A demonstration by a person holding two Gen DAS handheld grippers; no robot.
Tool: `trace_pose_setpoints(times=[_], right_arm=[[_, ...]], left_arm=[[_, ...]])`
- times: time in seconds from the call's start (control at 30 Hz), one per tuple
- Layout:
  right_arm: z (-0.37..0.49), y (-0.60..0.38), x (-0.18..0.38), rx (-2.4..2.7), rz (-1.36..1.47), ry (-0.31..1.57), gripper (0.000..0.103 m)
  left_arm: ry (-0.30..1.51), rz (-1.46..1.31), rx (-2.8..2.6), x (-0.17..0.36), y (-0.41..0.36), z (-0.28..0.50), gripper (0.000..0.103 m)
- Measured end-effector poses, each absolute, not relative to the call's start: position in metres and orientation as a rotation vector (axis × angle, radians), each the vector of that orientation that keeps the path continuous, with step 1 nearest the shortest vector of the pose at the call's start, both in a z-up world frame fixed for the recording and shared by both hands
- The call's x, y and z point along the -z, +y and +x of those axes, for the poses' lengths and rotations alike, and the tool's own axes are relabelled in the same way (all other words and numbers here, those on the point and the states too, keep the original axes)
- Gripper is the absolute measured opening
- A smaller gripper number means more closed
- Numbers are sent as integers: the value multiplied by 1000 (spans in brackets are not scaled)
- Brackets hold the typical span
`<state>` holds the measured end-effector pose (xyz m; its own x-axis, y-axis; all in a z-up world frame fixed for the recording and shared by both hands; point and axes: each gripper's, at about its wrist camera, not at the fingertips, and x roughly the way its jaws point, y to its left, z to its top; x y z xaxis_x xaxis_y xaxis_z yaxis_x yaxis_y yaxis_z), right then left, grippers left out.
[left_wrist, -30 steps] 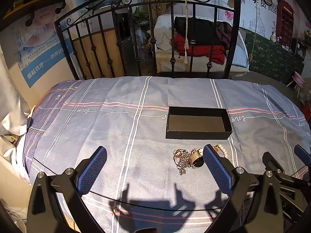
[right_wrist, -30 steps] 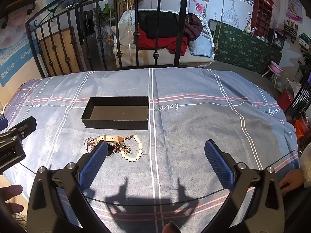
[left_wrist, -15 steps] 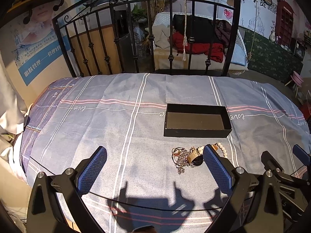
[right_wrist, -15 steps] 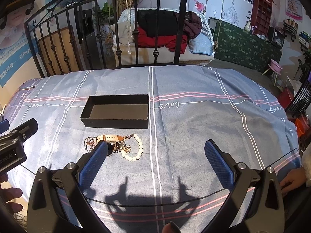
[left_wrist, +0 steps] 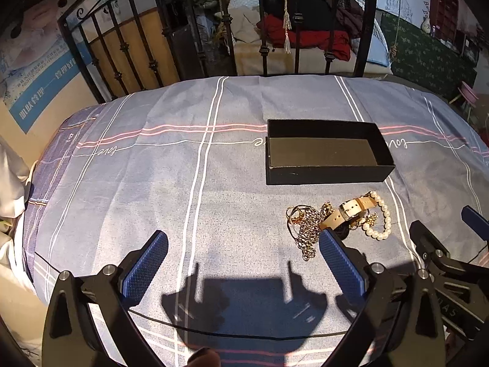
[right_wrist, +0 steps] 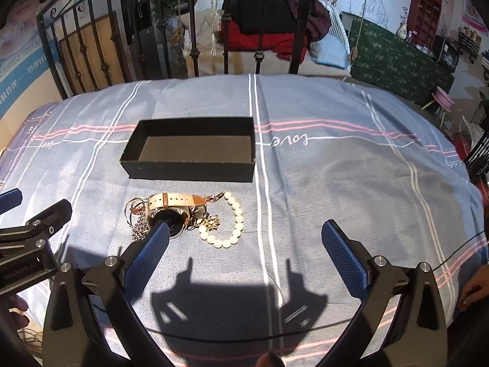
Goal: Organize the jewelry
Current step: 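Reach into the pile and grasp the cream-strap watch with the right tool, then carry the watch into the black box and open the right tool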
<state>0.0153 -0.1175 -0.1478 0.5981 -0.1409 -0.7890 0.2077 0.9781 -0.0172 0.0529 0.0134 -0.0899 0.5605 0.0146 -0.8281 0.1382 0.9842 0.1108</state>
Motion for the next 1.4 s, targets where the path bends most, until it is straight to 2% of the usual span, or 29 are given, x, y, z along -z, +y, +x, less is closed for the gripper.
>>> trace_pose_setpoints(times=[0.6,0.63,0.7,0.77,0.83,0.9,1.07,1.4], right_arm=[[81,-65,209,81,18,993,98],[82,-65,211,83,22,998,94],[83,-66,215,58,53,1006,65],[84,-66,215,71,55,1005,53],[84,-65,213,70,42,998,49],[83,-68,210,63,59,991,41],[76,-78,195,79,93,965,38],[89,-99,126,89,87,824,38]], left_arm=[[1055,172,-7,139,37,98,97],[1059,175,-3,141,37,99,97],[1060,167,6,143,36,101,97],[1063,176,16,145,30,103,97],[1054,187,13,146,27,104,97],[1057,175,27,147,25,105,97],[1050,183,54,143,17,101,97],[1026,185,72,133,8,98,97]])
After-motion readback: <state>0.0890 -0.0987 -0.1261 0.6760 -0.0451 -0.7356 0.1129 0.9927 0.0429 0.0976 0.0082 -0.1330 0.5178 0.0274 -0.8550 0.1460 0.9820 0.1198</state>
